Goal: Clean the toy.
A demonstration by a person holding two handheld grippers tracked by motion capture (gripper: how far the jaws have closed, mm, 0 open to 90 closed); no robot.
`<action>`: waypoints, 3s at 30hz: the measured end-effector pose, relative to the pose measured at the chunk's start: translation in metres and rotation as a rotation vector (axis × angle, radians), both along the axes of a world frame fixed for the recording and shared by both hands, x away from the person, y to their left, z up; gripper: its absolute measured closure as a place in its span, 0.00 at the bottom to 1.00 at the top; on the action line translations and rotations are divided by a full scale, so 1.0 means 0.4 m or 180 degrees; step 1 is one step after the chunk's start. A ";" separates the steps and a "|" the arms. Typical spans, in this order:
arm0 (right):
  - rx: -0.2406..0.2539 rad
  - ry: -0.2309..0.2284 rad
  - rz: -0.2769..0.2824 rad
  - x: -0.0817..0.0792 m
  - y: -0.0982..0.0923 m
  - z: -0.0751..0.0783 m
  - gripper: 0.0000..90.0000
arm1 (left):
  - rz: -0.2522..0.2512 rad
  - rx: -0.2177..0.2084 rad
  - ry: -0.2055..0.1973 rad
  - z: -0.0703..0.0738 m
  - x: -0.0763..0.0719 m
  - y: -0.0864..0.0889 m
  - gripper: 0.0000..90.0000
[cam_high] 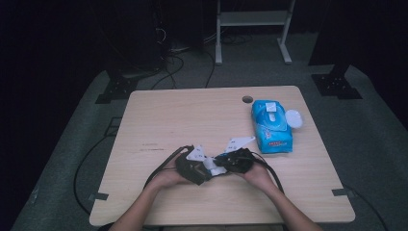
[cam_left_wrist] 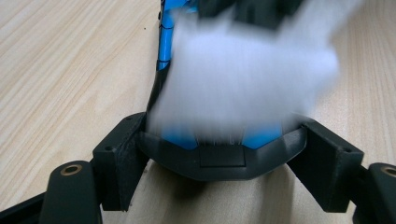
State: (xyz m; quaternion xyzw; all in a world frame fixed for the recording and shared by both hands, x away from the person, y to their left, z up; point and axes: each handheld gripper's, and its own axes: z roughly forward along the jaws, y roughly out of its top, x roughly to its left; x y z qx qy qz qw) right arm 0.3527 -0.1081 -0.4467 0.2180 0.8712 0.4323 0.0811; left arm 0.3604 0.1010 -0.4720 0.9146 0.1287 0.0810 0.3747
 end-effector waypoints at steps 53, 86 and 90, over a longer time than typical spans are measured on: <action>0.0034 0.0213 -0.0069 0.071 0.036 -0.011 0.84 | -0.0003 -0.0012 -0.0021 -0.001 0.000 0.007 0.27; -0.0108 0.0052 -0.0512 0.067 -0.097 -0.009 0.94 | 0.0021 0.0009 -0.0041 -0.001 -0.001 -0.002 0.27; -0.0112 0.0007 -0.0521 0.062 -0.103 -0.015 0.94 | 0.0012 0.0025 -0.0047 0.000 -0.003 0.002 0.27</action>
